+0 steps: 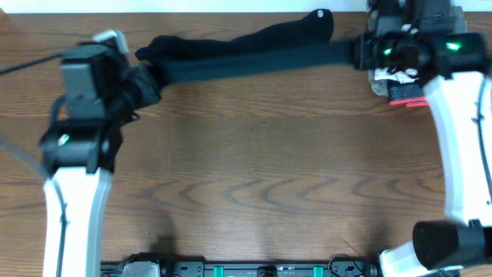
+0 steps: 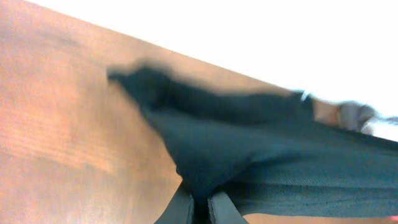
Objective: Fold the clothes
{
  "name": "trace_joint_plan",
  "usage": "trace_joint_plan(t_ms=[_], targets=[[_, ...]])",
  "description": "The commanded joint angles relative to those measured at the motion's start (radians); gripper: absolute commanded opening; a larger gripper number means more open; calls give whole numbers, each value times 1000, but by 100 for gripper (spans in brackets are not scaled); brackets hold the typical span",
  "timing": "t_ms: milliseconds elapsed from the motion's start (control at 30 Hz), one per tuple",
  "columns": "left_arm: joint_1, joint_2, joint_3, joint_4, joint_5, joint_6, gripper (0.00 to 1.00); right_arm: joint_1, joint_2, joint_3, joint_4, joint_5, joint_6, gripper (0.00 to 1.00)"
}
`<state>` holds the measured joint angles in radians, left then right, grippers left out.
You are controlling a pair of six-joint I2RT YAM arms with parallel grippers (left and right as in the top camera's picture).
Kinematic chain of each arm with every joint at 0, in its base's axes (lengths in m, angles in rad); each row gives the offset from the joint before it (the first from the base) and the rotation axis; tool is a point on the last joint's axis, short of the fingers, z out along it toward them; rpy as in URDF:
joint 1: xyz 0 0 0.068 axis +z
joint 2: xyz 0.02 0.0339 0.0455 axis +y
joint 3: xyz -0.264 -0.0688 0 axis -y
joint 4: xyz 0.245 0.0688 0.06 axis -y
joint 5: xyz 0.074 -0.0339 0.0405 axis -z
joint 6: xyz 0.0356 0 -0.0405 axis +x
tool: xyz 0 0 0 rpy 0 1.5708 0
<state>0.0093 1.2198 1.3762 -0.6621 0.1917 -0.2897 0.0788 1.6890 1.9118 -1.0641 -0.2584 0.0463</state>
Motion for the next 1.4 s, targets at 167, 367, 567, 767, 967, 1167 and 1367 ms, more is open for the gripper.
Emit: trace_joint_plan(t_ms=[167, 367, 567, 767, 967, 1167, 1367], targets=[[7, -166, 209, -10, -120, 63, 6, -21, -65, 259, -31, 125, -48, 1], [7, -226, 353, -7, -215, 130, 6, -47, -91, 435, -59, 134, -68, 1], [7, -226, 473, -3, -280, 171, 6, -62, -101, 532, -69, 152, -90, 1], [7, -202, 481, 24, -315, 204, 6, -66, -87, 537, -50, 157, -100, 1], [7, -82, 481, 32, -325, 204, 7, -66, -21, 537, 4, 157, -100, 1], [14, 111, 481, 162, -344, 223, 6, -65, 108, 537, 163, 158, -99, 1], [64, 256, 503, 387, -334, 222, 6, -66, 195, 537, 421, 211, -70, 1]])
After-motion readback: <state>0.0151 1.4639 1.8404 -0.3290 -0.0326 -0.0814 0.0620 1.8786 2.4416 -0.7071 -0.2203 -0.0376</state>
